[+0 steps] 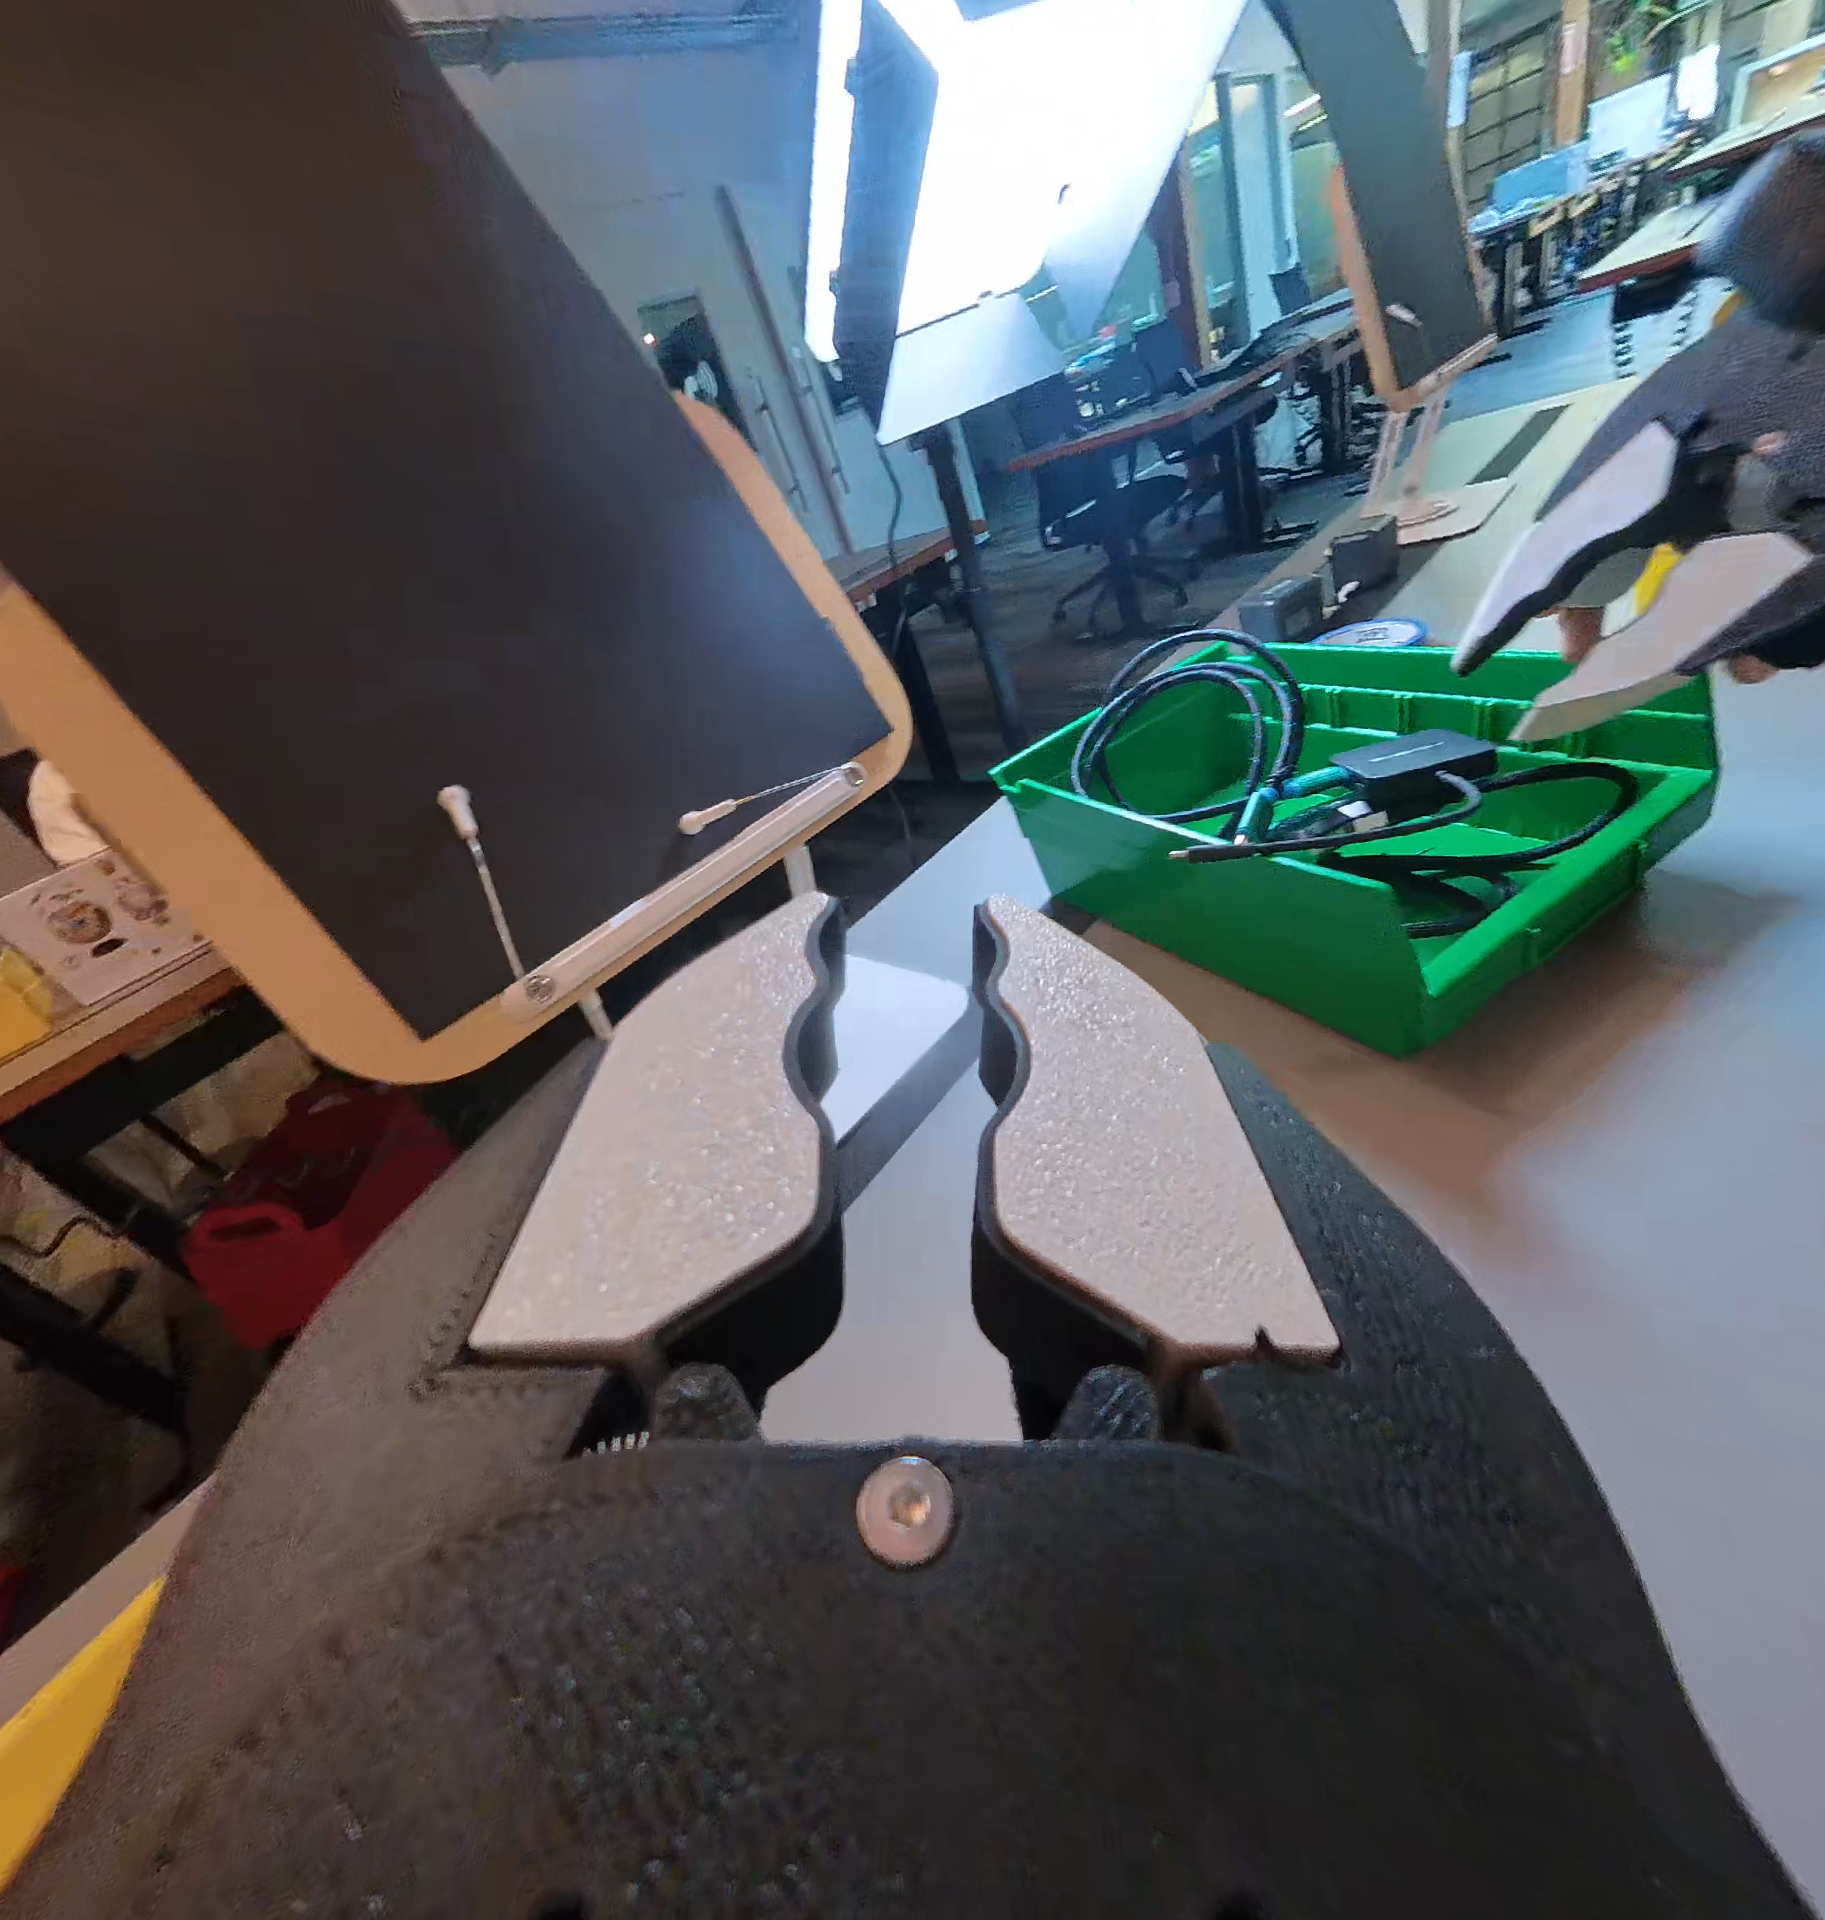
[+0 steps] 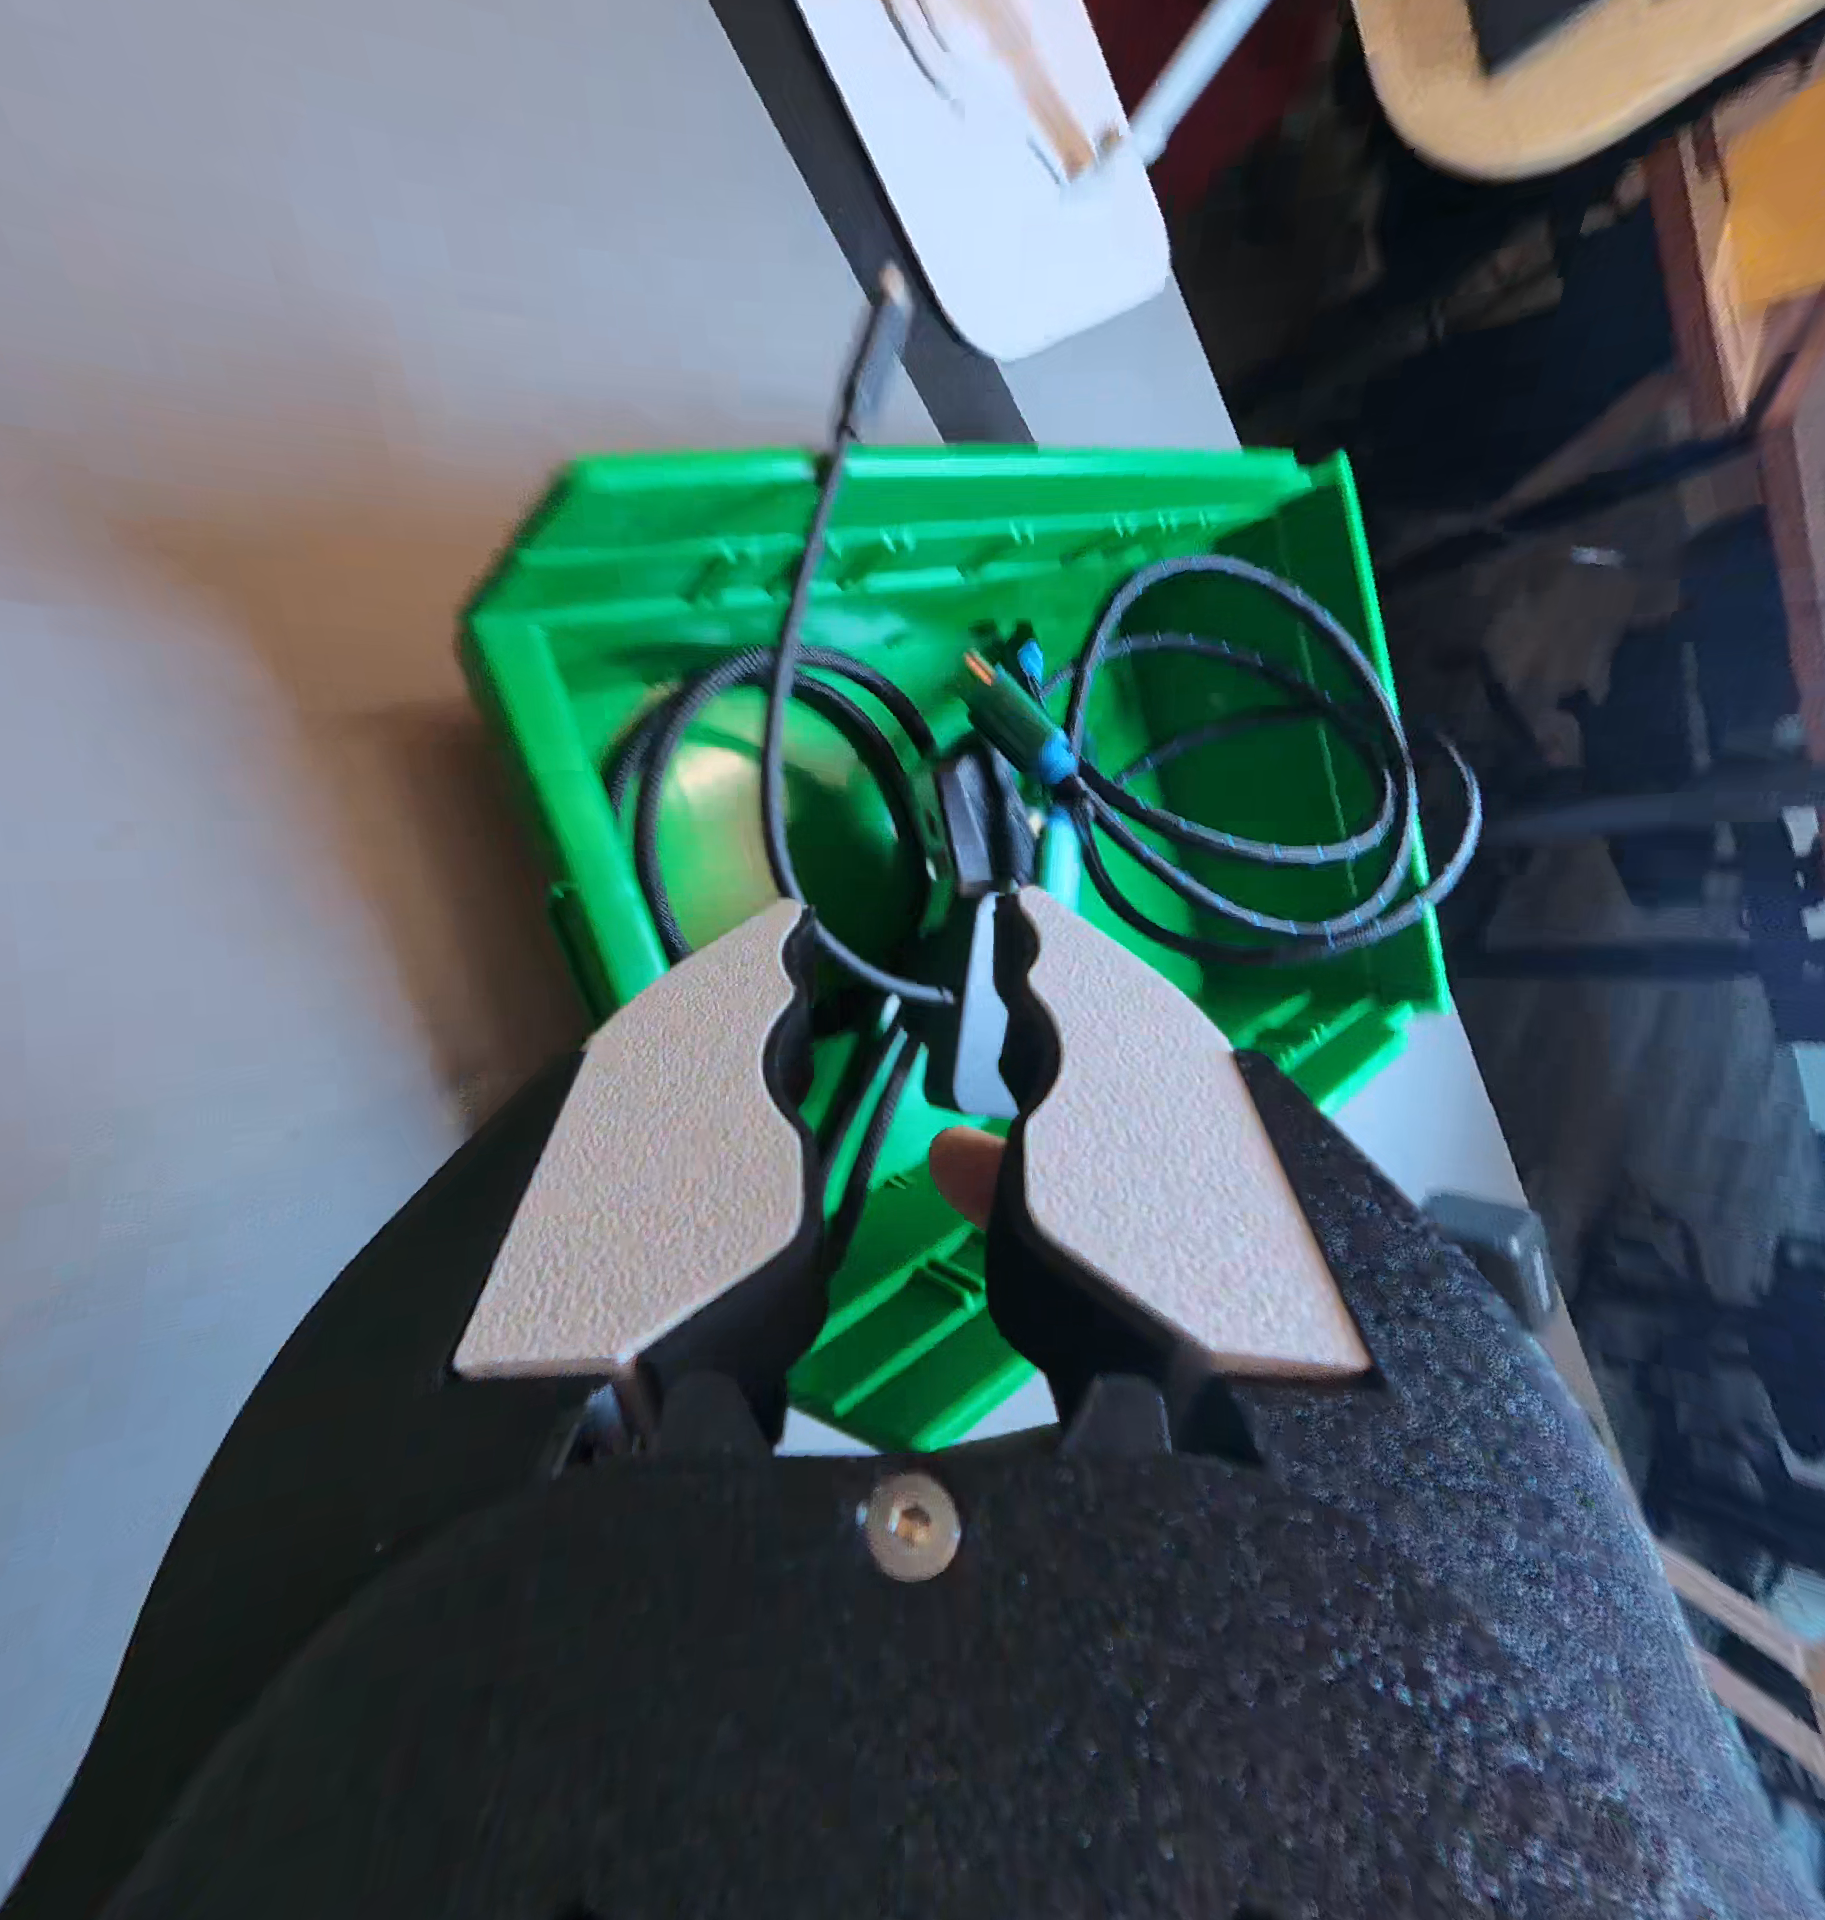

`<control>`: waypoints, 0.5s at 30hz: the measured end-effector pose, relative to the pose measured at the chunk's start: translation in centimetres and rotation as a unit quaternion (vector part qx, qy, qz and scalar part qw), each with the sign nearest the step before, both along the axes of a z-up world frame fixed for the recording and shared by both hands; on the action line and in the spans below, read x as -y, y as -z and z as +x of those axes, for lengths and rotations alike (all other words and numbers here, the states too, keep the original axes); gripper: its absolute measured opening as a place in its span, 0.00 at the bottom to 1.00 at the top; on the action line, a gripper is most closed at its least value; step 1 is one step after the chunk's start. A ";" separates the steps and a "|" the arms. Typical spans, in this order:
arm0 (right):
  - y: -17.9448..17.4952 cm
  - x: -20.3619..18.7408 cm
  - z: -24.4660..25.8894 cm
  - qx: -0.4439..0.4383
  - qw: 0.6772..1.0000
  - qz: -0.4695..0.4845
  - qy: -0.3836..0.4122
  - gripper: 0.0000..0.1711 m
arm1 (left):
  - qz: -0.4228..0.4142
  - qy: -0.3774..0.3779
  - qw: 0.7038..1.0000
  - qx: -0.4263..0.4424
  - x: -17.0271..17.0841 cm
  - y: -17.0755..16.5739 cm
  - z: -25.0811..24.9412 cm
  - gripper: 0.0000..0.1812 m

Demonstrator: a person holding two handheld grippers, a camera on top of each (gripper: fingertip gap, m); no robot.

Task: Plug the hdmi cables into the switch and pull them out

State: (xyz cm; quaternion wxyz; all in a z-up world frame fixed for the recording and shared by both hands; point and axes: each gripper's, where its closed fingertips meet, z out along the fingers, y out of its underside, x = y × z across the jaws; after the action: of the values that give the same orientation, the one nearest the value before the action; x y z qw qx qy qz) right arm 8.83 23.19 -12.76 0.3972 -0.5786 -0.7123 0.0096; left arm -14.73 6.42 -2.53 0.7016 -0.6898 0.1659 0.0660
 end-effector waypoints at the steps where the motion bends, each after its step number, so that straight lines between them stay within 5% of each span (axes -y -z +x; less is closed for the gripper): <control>1: -0.1 1.0 -0.7 -0.008 1.000 -0.010 -0.022 0.19 | -0.003 -0.011 1.000 -0.001 0.2 0.0 -0.8 0.13; 15: 3.6 4.9 -3.0 0.060 0.993 -0.023 -0.094 0.17 | -0.126 -0.054 0.990 -0.022 7.0 0.4 -7.0 0.14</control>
State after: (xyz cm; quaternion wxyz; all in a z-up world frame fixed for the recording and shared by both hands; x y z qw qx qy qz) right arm 5.85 18.27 -16.32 0.3375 -0.5178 -0.7856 0.0290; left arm -21.70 -0.54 -2.92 0.6005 -0.7791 0.1513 0.0973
